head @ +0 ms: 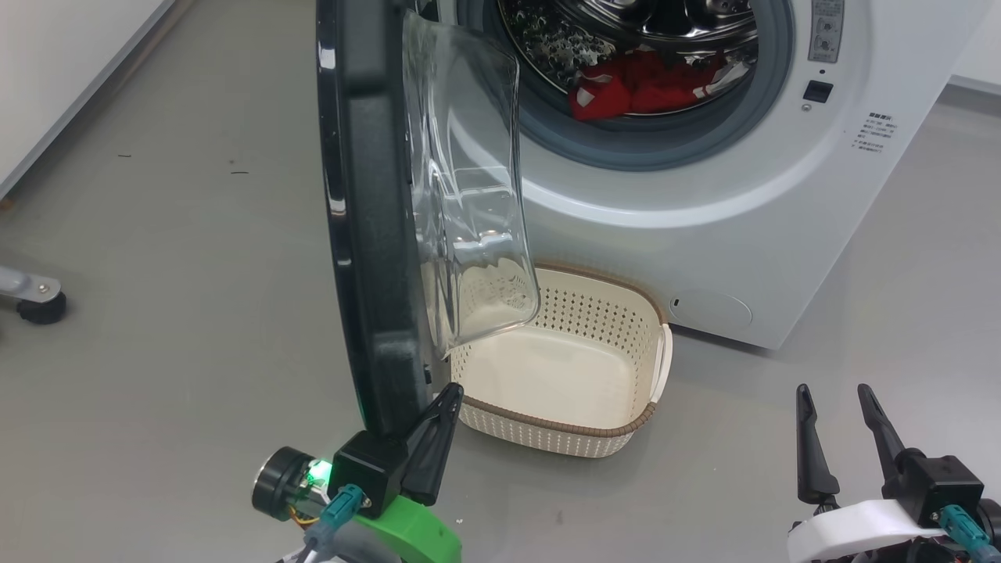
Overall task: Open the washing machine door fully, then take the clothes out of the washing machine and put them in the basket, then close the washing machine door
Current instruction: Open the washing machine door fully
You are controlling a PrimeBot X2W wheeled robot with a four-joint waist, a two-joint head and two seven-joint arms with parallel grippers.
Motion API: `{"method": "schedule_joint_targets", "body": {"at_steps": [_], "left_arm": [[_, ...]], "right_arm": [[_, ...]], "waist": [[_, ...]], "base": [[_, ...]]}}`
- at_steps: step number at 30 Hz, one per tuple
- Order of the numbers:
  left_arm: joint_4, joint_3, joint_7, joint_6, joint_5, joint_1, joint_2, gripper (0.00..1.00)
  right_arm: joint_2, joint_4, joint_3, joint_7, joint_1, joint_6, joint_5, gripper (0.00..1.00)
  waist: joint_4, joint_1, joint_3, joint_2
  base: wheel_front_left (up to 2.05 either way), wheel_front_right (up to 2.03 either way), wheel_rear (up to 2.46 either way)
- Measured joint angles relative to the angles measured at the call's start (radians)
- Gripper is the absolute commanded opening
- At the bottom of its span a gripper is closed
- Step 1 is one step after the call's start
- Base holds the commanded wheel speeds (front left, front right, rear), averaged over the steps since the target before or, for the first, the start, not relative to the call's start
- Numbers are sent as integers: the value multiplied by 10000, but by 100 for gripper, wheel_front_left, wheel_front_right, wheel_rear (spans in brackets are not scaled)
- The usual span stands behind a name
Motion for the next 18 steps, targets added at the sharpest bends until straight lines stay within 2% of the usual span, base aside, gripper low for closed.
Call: {"method": "schedule_joint_targets", "body": {"at_steps": [18], "left_arm": [[174, 1076, -121, 286, 136, 61, 159, 0]], "right_arm": [[8, 15, 33, 0, 0, 0, -71, 100]], "waist": [[100, 0, -43, 0]], "base": [[0, 0, 0]]}}
